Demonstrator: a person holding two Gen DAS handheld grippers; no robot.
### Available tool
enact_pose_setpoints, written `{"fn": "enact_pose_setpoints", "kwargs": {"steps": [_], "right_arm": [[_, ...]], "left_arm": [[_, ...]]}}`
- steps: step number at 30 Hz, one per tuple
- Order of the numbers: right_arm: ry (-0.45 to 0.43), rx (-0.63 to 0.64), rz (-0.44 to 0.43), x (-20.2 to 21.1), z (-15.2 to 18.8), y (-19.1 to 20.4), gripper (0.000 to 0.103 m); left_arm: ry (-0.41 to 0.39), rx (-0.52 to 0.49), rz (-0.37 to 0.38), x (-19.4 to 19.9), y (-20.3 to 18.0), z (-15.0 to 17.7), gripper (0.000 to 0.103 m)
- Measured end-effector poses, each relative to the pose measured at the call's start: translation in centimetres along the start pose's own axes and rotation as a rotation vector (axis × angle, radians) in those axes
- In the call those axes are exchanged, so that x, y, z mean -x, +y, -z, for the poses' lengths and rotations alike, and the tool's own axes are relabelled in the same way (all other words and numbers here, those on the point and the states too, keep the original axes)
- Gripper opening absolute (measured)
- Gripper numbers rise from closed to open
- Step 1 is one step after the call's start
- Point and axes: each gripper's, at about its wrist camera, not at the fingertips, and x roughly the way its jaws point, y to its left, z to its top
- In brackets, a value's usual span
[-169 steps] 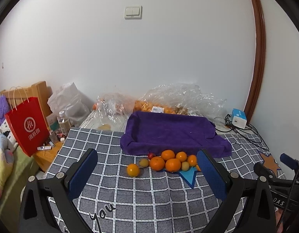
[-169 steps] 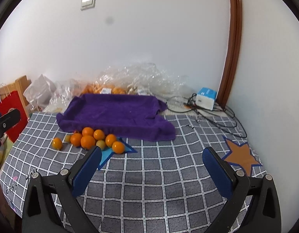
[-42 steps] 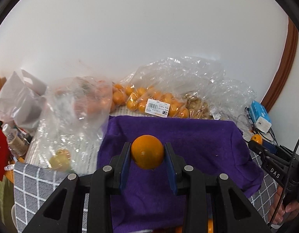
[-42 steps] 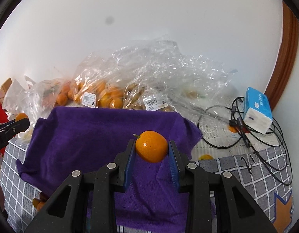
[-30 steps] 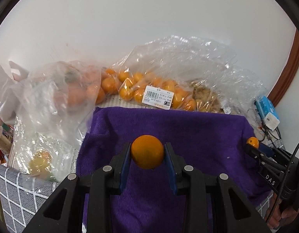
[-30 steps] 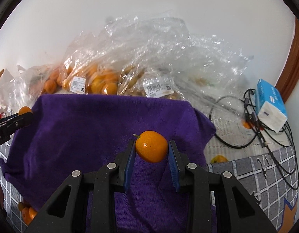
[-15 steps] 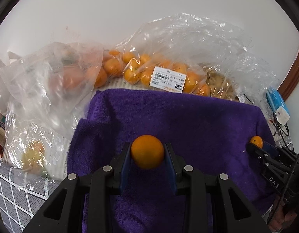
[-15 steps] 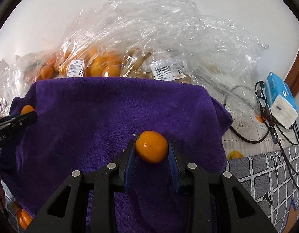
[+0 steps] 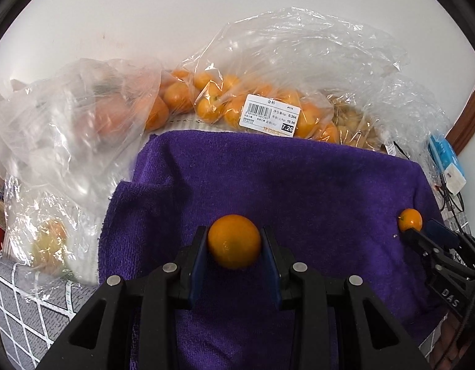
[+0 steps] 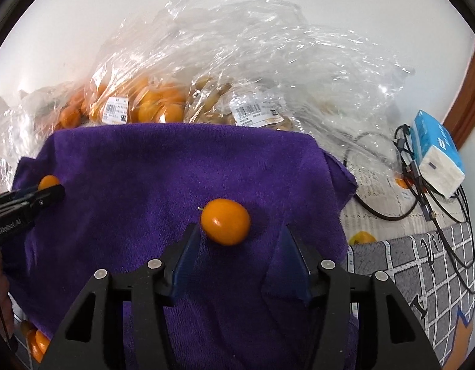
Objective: Organize fruits
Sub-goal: 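Open the right gripper onto the towel while the left gripper releases its orange, then move back to the fruit pile and grasp an orange with the right gripper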
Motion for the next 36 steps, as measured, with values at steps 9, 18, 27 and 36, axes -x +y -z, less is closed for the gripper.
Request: {"fn": "enact_pose_setpoints", "kwargs": {"steps": [9,18,27,36], "right_arm": [[-0.072,0.018,0.061,4.0,0.7,0.0,0.069],[-0.125,0.029,0.086,9.4,3.1,-0.4,0.07],[-0.127,-0.008,0.061,11.7,5.4,-0.9,0.07],[-0.112,0.0,-0.022,12.3,9.0,0.6,0.07]], "left_arm": [[-0.076,-0.023,-0.006,3.2,-1.2,-0.1,0.05],[-0.205,-0.039,-0.004,8.7,-1.7,-0.9,0.05],[-0.211,-0.029,0.004,12.7,-1.1,2.4,0.05],[-0.189,-0.01,-0.05,15.0,1.1,6.3,0.053]]}}
